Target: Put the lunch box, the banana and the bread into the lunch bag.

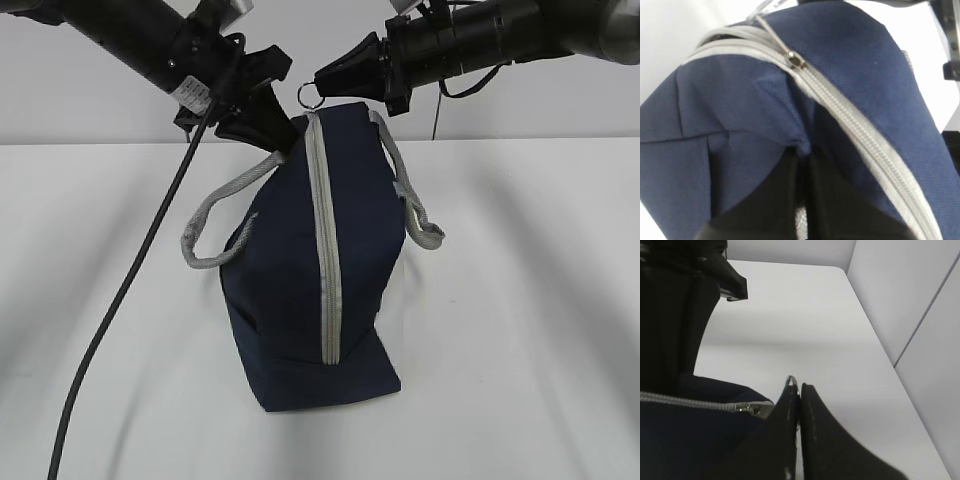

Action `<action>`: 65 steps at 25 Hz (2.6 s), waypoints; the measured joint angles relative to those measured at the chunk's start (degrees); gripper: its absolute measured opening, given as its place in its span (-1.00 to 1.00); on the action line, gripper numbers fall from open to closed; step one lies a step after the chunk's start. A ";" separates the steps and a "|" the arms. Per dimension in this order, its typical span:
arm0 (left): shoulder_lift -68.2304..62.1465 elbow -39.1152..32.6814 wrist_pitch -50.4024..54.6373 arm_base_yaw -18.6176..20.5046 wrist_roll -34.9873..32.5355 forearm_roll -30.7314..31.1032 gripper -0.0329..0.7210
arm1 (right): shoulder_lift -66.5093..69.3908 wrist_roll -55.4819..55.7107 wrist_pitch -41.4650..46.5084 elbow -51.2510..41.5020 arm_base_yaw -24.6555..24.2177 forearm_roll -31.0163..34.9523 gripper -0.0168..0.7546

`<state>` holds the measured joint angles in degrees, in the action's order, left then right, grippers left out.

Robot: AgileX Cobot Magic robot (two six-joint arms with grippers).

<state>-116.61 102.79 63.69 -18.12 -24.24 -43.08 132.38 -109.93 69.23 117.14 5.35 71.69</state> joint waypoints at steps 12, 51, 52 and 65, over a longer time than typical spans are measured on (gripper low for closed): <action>-2.34 1.14 1.06 -2.04 -7.09 0.04 -0.88 | 3.57 -0.23 0.00 0.02 0.00 1.99 -1.00; 1.52 5.71 5.10 -1.76 -6.13 5.35 -0.56 | 5.12 32.86 0.04 4.88 -4.69 5.84 -0.60; 2.37 5.71 4.67 -1.34 -6.06 5.21 -0.35 | 5.12 36.97 0.04 4.97 -5.35 5.84 -0.44; 9.57 5.77 4.95 4.47 4.22 9.84 0.63 | 0.49 82.28 -0.07 4.97 -8.17 -11.61 0.21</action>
<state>-107.03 108.56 68.64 -13.65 -20.02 -33.24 132.87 -27.65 69.16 122.11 -2.82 60.08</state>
